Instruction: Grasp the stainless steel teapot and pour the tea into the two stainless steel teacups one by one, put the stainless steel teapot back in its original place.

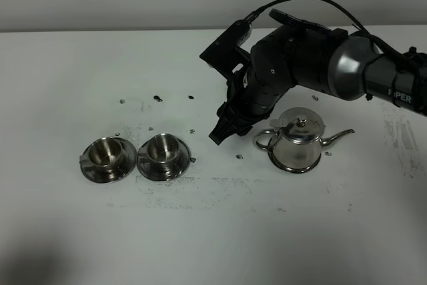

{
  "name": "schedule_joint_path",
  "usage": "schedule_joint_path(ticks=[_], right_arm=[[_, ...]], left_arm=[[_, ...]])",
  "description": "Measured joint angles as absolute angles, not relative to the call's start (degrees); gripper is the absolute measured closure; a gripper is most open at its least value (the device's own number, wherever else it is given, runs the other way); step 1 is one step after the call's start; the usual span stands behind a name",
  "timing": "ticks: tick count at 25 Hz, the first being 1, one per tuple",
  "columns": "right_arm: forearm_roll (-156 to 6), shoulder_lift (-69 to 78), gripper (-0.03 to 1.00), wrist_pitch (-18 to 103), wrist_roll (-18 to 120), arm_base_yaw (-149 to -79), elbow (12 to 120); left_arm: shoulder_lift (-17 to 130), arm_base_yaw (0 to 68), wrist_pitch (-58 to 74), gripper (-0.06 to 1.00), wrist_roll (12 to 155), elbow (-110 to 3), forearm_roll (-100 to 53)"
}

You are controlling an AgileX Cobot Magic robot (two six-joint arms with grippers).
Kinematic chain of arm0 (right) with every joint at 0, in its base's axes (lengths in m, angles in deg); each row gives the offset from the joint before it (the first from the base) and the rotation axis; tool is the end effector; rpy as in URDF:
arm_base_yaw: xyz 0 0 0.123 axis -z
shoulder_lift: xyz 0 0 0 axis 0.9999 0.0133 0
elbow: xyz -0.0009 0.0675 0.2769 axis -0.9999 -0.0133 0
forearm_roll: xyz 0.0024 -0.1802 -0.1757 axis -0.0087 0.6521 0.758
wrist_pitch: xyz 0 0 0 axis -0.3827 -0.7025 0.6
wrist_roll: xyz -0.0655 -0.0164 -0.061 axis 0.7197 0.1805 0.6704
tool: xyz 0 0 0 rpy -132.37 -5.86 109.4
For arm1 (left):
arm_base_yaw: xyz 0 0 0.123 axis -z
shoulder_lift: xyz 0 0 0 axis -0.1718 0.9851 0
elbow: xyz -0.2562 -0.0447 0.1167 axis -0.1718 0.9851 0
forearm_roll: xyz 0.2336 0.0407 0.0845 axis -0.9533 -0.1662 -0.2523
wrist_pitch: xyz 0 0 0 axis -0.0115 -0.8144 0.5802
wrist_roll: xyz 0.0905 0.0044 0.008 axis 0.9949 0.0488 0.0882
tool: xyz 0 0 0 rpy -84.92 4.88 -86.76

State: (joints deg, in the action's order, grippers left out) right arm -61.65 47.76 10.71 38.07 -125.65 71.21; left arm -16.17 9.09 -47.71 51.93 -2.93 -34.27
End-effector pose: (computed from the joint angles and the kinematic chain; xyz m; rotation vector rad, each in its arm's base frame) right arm 0.3499 0.2513 0.1862 -1.1462 2.4793 0.0289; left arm -0.0040 -0.0036 0.2805 0.0306 2.0205 -0.0175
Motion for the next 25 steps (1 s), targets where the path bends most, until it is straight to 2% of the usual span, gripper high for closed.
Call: schedule_joint_path(ticks=[13,25], right_arm=[[-58.2,49.4,0.49,8.2,38.0,-125.7,71.3],[-62.1,49.4,0.49,4.8,39.6,-125.7,71.3]], left_arm=[[-16.2,9.1,-47.7,0.43,51.9,-2.9,-34.3],[-16.2,9.1,-47.7,0.43,51.9,-2.9,-34.3]])
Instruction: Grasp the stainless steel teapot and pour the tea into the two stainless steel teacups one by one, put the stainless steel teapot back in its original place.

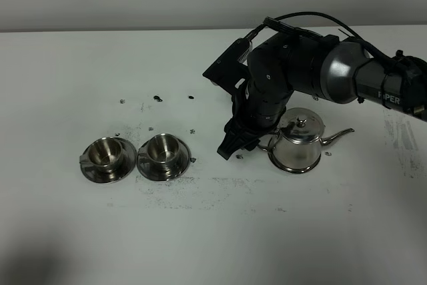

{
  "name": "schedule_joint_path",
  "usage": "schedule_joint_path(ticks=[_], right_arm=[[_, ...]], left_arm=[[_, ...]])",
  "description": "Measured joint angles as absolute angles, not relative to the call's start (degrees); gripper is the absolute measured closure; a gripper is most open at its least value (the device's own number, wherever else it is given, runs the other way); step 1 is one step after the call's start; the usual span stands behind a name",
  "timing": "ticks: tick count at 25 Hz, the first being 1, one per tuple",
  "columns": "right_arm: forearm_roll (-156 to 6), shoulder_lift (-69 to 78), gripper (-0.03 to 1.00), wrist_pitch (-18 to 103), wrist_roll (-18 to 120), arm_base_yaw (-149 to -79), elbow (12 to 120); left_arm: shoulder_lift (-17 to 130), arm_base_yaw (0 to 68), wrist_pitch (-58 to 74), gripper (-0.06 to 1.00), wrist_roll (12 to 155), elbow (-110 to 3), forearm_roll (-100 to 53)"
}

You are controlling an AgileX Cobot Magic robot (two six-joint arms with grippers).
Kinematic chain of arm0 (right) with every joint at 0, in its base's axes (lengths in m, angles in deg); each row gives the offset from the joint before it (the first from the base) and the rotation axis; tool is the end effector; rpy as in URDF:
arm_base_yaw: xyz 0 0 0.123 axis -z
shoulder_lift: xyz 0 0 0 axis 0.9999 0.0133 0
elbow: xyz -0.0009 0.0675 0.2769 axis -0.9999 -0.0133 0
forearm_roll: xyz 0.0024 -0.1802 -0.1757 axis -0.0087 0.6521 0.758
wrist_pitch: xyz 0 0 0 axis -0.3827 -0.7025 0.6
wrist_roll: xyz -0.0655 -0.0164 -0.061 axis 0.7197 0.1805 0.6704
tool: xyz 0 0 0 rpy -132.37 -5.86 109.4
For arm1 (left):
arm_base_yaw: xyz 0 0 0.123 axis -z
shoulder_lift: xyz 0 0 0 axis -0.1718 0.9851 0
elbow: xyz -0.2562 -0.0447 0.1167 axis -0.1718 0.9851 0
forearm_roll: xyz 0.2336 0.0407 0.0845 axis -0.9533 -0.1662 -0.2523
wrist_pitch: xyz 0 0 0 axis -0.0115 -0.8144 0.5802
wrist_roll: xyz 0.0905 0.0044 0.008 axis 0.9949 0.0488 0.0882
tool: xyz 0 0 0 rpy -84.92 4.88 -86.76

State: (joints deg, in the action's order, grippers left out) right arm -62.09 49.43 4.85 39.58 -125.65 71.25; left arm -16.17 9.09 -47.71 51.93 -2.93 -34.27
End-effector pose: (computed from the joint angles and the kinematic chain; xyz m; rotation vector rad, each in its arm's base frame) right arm 0.3443 0.2470 0.1708 -1.2240 2.5846 -0.0120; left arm -0.0040 -0.0036 0.2805 0.0306 2.0205 -0.0175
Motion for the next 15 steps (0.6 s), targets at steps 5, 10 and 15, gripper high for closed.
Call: schedule_joint_path(ticks=[5,10,15], right_arm=[[-63.0,49.4,0.49,3.2,39.7,-125.7,71.3],[-63.7,49.4,0.49,1.4,39.9,-125.7,71.3],[-65.3,49.4,0.49,-1.3,39.9,-125.7,71.3]], left_arm=[[-16.2,9.1,-47.7,0.43,51.9,-2.9,-34.3],[-16.2,9.1,-47.7,0.43,51.9,-2.9,-34.3],[-16.2,9.1,-47.7,0.43,51.9,-2.9,-34.3]])
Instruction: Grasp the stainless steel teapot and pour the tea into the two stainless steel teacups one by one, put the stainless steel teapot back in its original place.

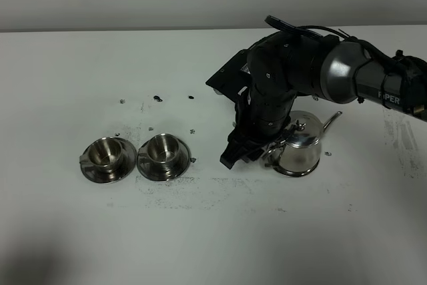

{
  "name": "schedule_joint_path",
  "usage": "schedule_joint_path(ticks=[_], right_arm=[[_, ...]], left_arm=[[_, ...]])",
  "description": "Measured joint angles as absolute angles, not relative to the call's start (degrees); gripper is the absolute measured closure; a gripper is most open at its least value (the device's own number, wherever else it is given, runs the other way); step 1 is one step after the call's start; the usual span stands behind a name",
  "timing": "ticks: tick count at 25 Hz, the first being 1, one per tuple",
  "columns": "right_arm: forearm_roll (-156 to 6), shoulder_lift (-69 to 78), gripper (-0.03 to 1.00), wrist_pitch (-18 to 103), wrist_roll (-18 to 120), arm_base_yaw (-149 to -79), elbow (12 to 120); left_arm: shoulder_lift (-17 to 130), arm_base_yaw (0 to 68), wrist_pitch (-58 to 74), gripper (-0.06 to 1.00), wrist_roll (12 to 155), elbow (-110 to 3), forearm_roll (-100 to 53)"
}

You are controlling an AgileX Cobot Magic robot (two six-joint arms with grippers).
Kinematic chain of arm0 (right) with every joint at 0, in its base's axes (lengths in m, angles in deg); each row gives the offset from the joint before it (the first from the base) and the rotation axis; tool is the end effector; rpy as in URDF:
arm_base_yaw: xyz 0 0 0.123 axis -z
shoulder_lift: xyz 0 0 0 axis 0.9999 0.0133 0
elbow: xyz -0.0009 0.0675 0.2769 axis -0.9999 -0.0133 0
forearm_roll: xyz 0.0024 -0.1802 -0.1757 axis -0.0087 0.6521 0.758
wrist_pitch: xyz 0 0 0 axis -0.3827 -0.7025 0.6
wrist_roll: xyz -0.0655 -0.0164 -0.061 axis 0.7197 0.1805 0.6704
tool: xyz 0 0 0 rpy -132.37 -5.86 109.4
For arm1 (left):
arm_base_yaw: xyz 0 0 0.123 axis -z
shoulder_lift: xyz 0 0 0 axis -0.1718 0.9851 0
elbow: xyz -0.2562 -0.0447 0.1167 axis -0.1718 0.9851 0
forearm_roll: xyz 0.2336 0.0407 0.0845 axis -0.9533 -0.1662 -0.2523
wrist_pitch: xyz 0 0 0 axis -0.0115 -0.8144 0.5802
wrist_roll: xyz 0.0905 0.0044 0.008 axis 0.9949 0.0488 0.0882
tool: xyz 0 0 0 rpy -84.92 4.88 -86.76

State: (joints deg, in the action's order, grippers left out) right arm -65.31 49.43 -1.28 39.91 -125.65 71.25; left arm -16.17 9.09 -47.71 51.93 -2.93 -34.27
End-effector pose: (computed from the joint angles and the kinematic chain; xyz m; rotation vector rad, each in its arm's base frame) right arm 0.3345 0.2442 0.1685 -1.2345 2.7055 0.0183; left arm -0.0040 -0.0036 0.2805 0.0306 2.0205 -0.0175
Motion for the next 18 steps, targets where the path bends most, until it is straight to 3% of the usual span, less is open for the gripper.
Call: schedule_joint_path(ticks=[18], right_arm=[[-66.9,43.6,0.49,-2.6,40.0,-127.9,71.2]], left_arm=[[-16.2,9.1,-47.7,0.43,51.9,-2.9,-34.3]])
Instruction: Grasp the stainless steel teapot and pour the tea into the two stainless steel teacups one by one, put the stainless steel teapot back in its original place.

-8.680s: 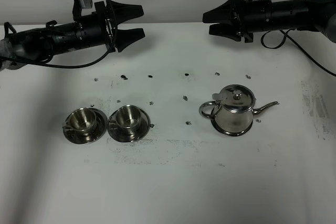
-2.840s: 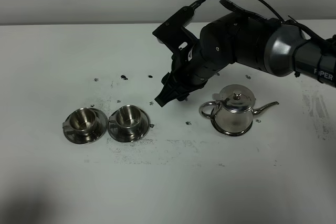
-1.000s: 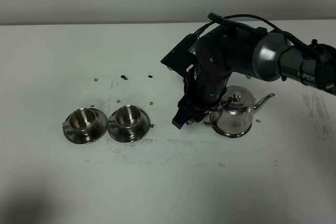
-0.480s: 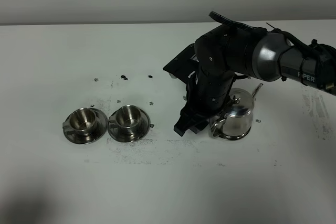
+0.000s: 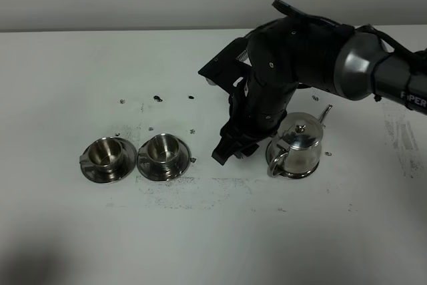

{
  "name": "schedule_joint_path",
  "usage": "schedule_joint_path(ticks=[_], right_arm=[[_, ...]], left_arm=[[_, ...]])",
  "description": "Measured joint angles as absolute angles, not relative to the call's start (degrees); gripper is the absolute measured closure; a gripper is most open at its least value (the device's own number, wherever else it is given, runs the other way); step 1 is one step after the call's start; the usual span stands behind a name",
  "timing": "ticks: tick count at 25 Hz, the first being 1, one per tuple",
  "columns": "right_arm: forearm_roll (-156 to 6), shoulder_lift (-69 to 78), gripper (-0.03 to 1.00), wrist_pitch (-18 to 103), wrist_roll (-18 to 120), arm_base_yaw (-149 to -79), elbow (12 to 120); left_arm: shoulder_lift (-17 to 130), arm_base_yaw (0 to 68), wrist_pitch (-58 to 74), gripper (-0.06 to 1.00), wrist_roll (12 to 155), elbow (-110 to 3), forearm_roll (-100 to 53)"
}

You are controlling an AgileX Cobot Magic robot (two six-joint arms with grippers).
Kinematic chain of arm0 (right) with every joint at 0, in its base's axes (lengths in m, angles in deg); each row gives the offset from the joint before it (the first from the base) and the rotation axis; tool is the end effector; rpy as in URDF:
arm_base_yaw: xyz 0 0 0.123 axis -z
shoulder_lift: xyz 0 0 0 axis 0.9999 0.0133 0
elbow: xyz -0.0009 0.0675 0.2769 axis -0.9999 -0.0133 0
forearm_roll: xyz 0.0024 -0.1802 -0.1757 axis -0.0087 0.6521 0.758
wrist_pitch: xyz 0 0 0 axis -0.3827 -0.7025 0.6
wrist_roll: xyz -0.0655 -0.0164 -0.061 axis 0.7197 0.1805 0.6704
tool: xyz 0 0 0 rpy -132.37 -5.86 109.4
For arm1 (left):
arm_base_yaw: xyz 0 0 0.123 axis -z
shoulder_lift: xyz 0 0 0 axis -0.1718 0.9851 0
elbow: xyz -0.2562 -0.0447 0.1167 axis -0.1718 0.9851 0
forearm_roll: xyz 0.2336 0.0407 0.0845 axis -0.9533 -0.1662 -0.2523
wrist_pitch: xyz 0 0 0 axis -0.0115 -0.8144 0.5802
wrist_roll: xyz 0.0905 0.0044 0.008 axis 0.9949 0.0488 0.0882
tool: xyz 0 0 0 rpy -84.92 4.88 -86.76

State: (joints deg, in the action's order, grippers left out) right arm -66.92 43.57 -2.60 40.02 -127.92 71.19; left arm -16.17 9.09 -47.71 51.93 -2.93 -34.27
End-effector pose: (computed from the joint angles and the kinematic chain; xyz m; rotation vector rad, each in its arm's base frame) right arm 0.3162 0.2532 0.2097 -1.2398 2.6243 0.0827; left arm -0.0040 -0.0036 0.2805 0.0306 2.0205 -0.0175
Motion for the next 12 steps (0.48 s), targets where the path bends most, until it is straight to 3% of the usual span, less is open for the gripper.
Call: schedule_joint_path(ticks=[12], right_arm=[[-71.9,29.5,0.49,20.8,37.9,-130.1,50.7]], left_arm=[[-16.2,9.1,-47.7,0.43,51.9,-2.9,-34.3]])
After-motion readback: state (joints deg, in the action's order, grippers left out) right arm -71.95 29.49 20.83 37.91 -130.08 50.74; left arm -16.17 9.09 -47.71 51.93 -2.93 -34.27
